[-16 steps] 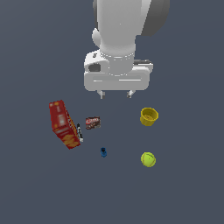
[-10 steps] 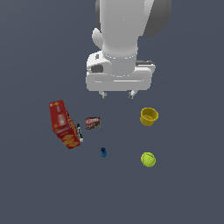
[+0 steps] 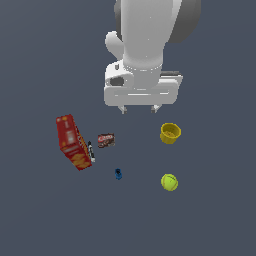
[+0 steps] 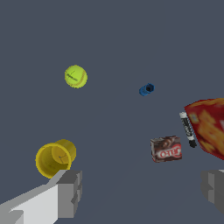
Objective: Pick up a designated object from a clutter of objects.
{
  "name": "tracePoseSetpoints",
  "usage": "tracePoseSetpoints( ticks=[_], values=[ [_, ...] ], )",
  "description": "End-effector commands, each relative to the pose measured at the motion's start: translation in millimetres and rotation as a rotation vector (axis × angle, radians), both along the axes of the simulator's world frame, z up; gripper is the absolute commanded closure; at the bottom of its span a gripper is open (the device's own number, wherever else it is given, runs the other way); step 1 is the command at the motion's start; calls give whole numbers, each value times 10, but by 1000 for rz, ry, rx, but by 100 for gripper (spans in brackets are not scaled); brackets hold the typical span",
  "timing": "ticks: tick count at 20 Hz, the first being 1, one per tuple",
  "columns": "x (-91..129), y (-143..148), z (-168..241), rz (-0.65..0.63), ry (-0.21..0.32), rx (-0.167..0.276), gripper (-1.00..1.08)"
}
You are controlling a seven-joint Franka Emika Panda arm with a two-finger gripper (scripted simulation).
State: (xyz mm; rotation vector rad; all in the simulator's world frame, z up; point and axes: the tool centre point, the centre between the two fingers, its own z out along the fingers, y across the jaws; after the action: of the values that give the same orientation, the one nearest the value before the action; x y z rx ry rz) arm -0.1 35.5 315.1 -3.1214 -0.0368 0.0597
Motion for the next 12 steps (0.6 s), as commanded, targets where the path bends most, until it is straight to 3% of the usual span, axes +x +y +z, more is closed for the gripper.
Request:
tracePoseSetpoints(
  ticks=[1,12],
  values=[
    [31,18,-25,-5,0,-1,-92],
    [434,264,-370,-79,-6,-8,-92]
  ],
)
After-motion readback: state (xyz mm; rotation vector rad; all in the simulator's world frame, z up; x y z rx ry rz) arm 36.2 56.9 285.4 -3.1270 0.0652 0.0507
